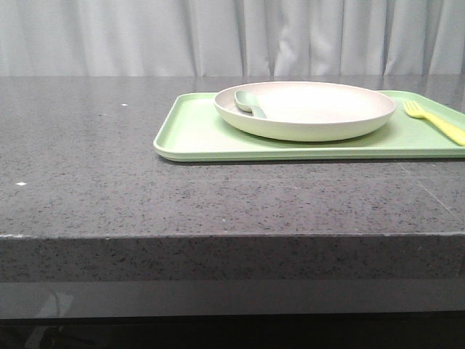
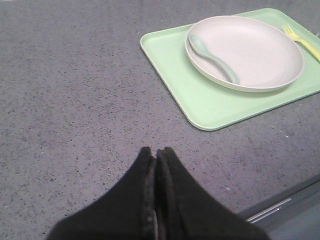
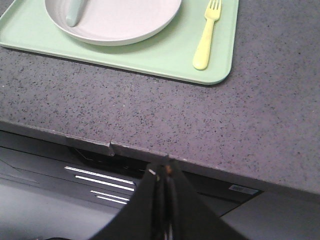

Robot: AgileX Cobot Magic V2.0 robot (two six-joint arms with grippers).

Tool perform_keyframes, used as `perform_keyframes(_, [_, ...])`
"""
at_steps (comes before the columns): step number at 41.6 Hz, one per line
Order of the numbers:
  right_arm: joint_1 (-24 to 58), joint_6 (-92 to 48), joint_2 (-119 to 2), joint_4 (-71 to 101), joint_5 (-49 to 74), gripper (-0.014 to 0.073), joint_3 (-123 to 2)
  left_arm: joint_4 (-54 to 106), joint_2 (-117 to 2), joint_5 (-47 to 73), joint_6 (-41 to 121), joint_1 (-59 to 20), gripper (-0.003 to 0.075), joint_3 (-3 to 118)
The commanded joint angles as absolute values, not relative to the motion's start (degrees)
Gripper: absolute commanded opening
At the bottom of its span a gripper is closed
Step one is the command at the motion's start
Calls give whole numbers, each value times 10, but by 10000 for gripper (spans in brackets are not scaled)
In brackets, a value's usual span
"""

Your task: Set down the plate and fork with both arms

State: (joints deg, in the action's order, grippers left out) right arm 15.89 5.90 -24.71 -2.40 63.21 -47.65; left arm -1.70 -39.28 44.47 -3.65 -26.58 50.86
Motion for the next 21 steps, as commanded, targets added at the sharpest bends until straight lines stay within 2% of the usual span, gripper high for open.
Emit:
perform_keyframes(1, [159,60,-251,-32,596,-68,-488,-28,-393,400,-55,-266,-20,522])
perform_keyframes(21, [159,60,-251,-32,597,-68,-488,-25,-376,385,-55,-263,-20,507])
